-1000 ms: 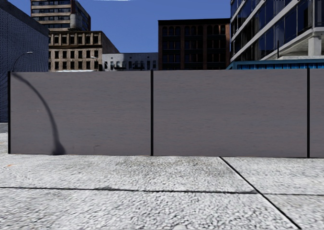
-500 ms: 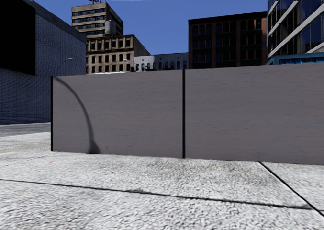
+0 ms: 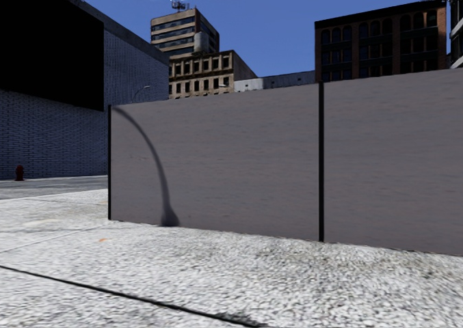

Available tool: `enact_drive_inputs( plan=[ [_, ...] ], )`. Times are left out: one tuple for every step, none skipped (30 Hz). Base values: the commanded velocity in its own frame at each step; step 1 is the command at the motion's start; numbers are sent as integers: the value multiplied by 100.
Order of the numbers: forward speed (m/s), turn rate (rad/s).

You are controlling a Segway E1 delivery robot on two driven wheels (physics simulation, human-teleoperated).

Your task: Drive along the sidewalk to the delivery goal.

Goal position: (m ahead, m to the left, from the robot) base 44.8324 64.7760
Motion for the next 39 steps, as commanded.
enact_drive_inputs(
  plan=[
    [154, 47],
    [154, 47],
    [154, 47],
    [154, 47],
    [154, 47],
    [154, 47],
    [154, 47],
    [153, 49],
    [151, 49],
    [144, 50],
    [144, 50],
    [141, 51],
    [139, 52],
    [133, 53],
    [133, 53],
    [132, 53],
    [131, 54],
    [131, 54],
    [131, 54],
    [131, 54],
    [131, 54],
    [131, 55],
    [131, 55],
    [131, 55],
    [131, 55],
    [131, 55],
    [130, 55],
    [130, 55],
    [130, 55],
    [130, 55],
    [130, 55],
    [130, 55],
    [130, 55],
    [130, 55],
    [130, 55],
    [130, 57],
    [130, 58],
    [130, 59],
    [130, 59]
  ],
)
